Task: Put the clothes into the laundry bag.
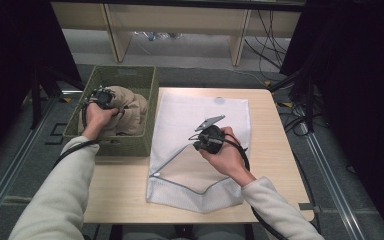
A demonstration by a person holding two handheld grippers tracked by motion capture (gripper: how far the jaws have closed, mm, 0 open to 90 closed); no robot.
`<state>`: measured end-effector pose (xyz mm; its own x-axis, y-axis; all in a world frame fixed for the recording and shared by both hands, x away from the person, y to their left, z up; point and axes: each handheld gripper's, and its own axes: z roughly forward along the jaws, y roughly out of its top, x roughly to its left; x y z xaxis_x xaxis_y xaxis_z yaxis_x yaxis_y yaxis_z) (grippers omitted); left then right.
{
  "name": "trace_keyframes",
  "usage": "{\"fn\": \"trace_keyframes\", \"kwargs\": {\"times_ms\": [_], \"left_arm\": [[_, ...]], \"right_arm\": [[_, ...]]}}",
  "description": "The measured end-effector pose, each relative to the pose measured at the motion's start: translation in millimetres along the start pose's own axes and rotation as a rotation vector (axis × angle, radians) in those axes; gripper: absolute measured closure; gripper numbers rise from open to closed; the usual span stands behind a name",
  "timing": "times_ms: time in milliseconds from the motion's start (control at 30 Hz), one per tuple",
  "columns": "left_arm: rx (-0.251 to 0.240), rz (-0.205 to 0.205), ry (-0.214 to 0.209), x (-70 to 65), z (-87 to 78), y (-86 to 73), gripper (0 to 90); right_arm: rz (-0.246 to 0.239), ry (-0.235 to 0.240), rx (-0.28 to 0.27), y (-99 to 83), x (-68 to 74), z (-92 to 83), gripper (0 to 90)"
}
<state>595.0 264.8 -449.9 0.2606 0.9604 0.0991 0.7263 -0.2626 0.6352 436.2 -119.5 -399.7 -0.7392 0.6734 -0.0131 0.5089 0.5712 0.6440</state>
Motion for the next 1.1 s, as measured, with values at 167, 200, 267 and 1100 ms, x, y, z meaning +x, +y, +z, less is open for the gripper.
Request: {"fn": "trace_keyframes", "kwargs": {"times_ms": [167, 200, 267, 1100], "left_arm": [[-0.032, -0.032, -0.010, 1.2, -5.0, 0.2, 82.2], [-0.064, -0.047, -0.022, 1.1, -7.6, 0.7, 82.6], [-0.138, -0.055, -0.027, 0.7, -14.7, 1.7, 83.0], [-0.799, -0.124, -0.047, -3.9, -114.7, 0.5, 83.4]], "right_arm": [[-0.007, 0.003, 0.010, 0.0, -1.9, -1.2, 88.9], [0.002, 0.005, 0.010, -0.2, -1.5, -1.1, 88.9], [-0.007, -0.001, 0.007, -0.7, -2.4, -0.7, 88.9], [0.021, -0.002, -0.006, -3.1, -3.9, 0.5, 89.0]]}}
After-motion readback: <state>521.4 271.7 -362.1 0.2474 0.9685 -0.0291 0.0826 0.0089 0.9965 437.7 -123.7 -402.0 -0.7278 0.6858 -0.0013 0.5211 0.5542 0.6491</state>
